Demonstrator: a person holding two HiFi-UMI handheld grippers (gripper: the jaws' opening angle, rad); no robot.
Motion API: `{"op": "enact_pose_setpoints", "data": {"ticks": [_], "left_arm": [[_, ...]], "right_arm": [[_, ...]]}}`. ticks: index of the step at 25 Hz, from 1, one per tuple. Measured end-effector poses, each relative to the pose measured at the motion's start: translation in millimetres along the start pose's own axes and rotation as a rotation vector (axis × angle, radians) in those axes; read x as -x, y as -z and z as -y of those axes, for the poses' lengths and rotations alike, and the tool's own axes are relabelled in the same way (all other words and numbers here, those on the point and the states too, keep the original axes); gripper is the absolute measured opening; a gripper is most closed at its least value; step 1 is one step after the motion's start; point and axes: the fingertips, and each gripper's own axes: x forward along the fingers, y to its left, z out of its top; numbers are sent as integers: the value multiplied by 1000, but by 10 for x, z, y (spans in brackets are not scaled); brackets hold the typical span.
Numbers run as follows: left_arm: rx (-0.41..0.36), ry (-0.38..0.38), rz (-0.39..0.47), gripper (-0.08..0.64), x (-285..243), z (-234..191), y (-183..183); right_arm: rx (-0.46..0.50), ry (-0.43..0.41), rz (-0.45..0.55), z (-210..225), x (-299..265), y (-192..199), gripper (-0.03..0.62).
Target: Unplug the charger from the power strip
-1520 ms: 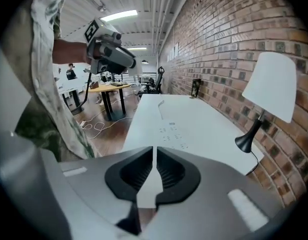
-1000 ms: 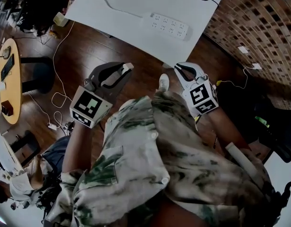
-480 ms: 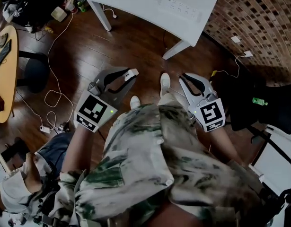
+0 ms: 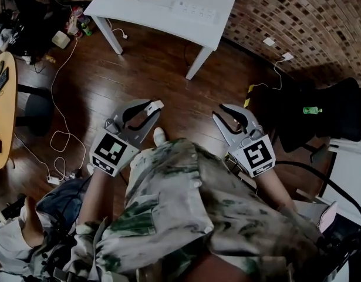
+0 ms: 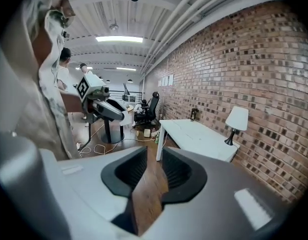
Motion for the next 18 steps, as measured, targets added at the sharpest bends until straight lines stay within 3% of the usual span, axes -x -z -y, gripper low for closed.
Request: {"op": "enact_pose_setpoints", "data": {"ticks": [7, 18], "left_arm": [[-26, -9, 9, 109, -177, 866, -191], [30, -52, -19, 109, 43, 2034, 69]], "right_arm": [[-16, 5, 43, -50, 883, 353, 106], [37, -52, 48, -539, 1714, 852, 92]]}}
